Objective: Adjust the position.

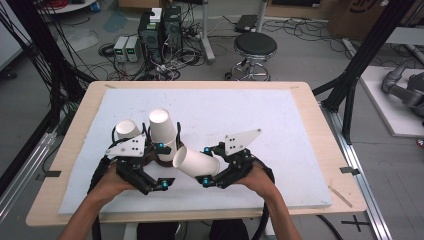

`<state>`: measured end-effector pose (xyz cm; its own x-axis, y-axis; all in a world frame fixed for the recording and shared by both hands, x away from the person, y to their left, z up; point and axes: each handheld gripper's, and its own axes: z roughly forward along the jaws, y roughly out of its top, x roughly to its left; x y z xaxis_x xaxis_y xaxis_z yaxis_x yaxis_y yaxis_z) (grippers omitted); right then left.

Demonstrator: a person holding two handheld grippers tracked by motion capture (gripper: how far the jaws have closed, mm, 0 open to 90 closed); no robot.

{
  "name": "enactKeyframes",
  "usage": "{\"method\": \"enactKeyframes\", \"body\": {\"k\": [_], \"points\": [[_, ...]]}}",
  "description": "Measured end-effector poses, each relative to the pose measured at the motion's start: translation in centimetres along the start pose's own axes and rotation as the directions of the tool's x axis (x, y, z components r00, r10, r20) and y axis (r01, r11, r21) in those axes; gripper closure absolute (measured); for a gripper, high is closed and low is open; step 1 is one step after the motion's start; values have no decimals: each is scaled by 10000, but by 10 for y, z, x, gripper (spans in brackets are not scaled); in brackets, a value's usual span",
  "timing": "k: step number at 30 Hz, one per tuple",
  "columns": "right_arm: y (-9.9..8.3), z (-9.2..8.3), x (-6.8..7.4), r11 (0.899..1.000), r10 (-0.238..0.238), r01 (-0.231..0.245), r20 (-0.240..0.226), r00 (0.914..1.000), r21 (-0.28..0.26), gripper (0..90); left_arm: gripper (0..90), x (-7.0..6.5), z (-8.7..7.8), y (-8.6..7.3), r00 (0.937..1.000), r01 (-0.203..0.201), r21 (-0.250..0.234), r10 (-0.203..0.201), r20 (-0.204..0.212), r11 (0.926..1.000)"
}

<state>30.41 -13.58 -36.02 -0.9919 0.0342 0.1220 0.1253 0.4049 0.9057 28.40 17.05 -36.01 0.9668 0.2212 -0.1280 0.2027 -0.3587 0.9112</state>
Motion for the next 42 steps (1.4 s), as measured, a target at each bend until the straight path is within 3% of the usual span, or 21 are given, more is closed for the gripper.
{"method": "enactKeyframes", "body": {"k": [4,6,9,10,12,15,17,20,25,26,28,29,32,33,34,37,42], "points": [[5,0,-1,9956,116,-135,210,9997,928,282,53,1,0,4,9997,207,946,-195,-136,9953],[9,0,-1,9905,82,-122,297,9995,1370,282,53,1,0,8,9991,349,1469,-312,-277,9885],[13,-1,-1,9803,13,-88,378,9993,1973,282,53,1,2,14,9986,447,2248,-372,-376,9734],[14,0,-1,9774,-5,-78,390,9992,2113,282,53,1,3,17,9986,472,2663,-386,-373,9627],[17,0,-1,9689,-30,-63,373,9993,2474,282,53,0,6,21,9991,410,3133,-353,-237,9488],[22,4,0,9494,-163,53,324,9993,3141,282,53,-4,11,28,10000,-71,3894,38,91,9210],[24,6,0,9376,-187,68,308,9994,3477,282,53,-6,14,32,9986,-522,4261,512,138,9032],[26,12,1,9140,-285,165,236,9993,4054,282,53,-7,18,38,9975,-667,4855,696,121,8717],[31,21,3,8520,-536,379,151,9984,5221,282,54,-6,26,46,9972,-581,5877,752,-47,8070],[32,23,3,8439,-643,477,124,9979,5344,282,54,-6,28,48,9971,-569,6129,764,-56,7881],[34,26,2,8320,-808,651,43,9967,5509,282,54,-6,31,51,9972,-583,6372,752,6,7685],[36,26,3,8228,-736,554,93,9972,5656,282,54,-7,33,52,9973,-581,6436,738,26,7631],[40,28,2,8099,-822,623,77,9966,5833,281,54,-7,38,54,9982,-541,6642,587,153,7456],[40,29,2,8057,-824,643,39,9966,5889,281,54,-7,40,54,9982,-546,6762,563,195,7347],[41,30,2,7985,-862,692,-2,9963,5980,282,54,-7,41,54,9980,-589,6811,592,229,7299],[42,33,2,7821,-922,745,-33,9957,6187,281,54,-8,45,55,9978,-636,6886,582,310,7224],[40,36,1,7719,-911,753,-74,9958,6313,282,54,-9,52,56,9970,-776,6950,611,485,7148]]}}
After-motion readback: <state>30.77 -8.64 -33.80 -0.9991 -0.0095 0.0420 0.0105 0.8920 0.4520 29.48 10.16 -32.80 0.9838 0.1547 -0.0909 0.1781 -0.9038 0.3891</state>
